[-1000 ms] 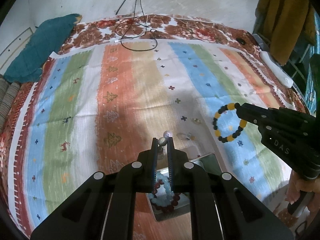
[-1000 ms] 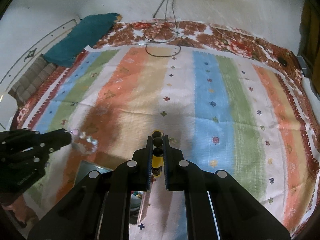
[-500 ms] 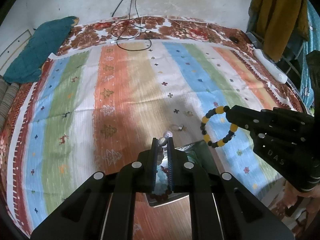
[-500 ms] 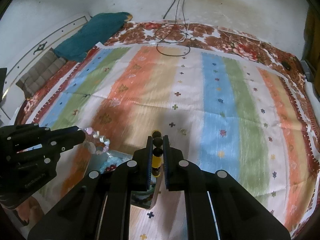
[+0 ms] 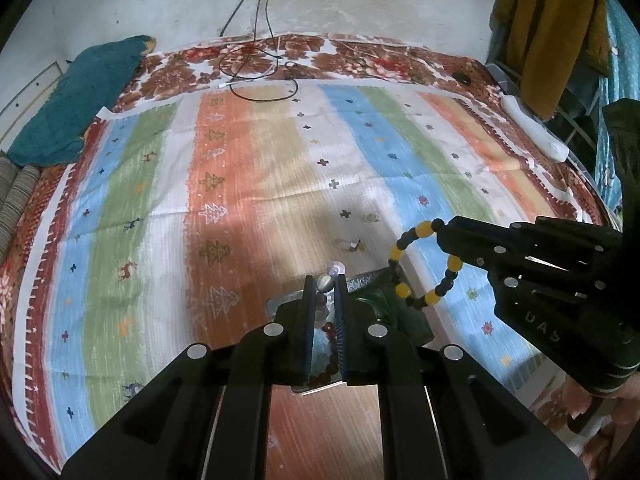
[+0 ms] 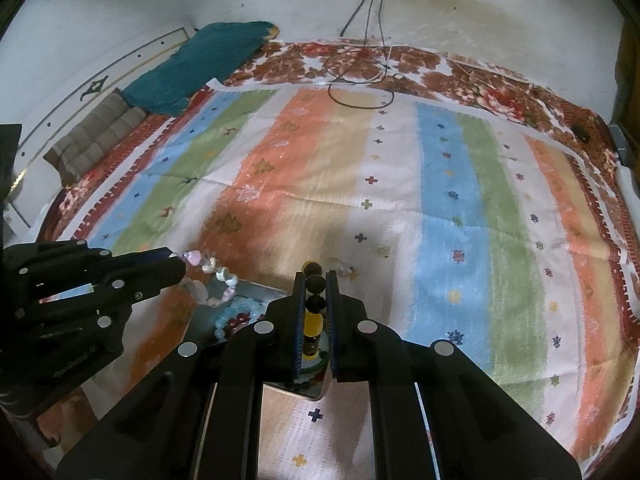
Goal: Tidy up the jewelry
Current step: 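Open both grippers to drop the bracelets into the tin, then move the right gripper to the small gold coiled ring on the cloth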
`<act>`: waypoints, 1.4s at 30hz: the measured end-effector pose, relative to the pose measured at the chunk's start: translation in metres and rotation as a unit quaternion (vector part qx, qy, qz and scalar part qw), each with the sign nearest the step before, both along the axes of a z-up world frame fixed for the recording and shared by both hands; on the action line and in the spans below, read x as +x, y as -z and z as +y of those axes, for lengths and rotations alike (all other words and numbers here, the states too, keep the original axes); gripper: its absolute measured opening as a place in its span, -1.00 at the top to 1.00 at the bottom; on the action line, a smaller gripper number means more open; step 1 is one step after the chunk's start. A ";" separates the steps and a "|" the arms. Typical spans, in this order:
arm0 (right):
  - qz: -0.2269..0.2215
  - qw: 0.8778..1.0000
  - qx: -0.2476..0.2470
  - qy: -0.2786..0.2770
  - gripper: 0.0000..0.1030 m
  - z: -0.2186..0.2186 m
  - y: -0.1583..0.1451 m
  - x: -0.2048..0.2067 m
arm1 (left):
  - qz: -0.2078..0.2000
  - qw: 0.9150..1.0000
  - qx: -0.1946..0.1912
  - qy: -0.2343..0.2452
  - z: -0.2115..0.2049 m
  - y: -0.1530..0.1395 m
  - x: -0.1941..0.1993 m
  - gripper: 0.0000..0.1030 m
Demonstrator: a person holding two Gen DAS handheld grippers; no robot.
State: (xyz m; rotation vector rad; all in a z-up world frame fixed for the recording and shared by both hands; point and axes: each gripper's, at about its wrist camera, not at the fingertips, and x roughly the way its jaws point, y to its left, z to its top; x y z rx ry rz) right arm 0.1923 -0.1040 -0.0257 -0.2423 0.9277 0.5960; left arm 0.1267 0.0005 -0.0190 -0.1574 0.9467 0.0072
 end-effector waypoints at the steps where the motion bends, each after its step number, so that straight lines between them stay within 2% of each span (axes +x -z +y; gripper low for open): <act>1: 0.002 1.000 0.001 0.000 0.80 0.000 0.001 0.000 | 0.000 1.000 -0.001 0.000 0.000 0.000 0.000 0.83; 5: 0.015 1.000 0.000 -0.007 0.79 0.002 0.006 -0.002 | 0.009 1.000 -0.004 -0.001 -0.001 0.002 0.000 0.82; 8: 0.025 1.000 -0.010 0.007 0.79 0.000 0.011 0.003 | 0.024 1.000 -0.007 -0.014 0.003 0.006 0.002 0.62; 10: 0.031 0.999 -0.013 0.020 0.77 -0.004 0.013 0.009 | 0.025 1.000 -0.008 -0.017 0.006 0.007 0.003 0.61; 12: 0.035 0.999 -0.016 0.028 0.63 -0.009 0.015 0.014 | 0.027 0.999 -0.010 -0.018 0.008 0.008 0.002 0.61; 13: 0.037 0.999 -0.018 0.032 0.44 -0.011 0.016 0.017 | 0.029 0.999 -0.010 -0.018 0.008 0.009 0.003 0.61; 14: 0.038 0.999 -0.018 0.034 0.38 -0.013 0.016 0.019 | 0.030 0.999 -0.010 -0.018 0.009 0.010 0.003 0.60; 19: 0.040 0.998 -0.023 0.037 0.38 -0.019 0.018 0.029 | 0.036 0.999 -0.010 -0.013 0.009 0.014 0.007 0.41; 25: 0.045 0.998 -0.029 0.037 0.27 -0.025 0.026 0.046 | 0.041 0.999 -0.023 -0.007 0.014 0.020 0.015 0.32; 27: 0.054 0.997 -0.031 0.036 0.25 -0.025 0.031 0.051 | 0.040 0.999 -0.027 -0.006 0.015 0.021 0.017 0.21; 32: 0.062 0.997 -0.039 0.032 0.13 -0.020 0.038 0.058 | 0.044 0.999 -0.028 -0.001 0.014 0.025 0.024 0.20; 42: 0.077 0.995 -0.058 0.032 0.10 -0.010 0.058 0.083 | 0.056 0.998 -0.014 0.018 0.010 0.034 0.044 0.13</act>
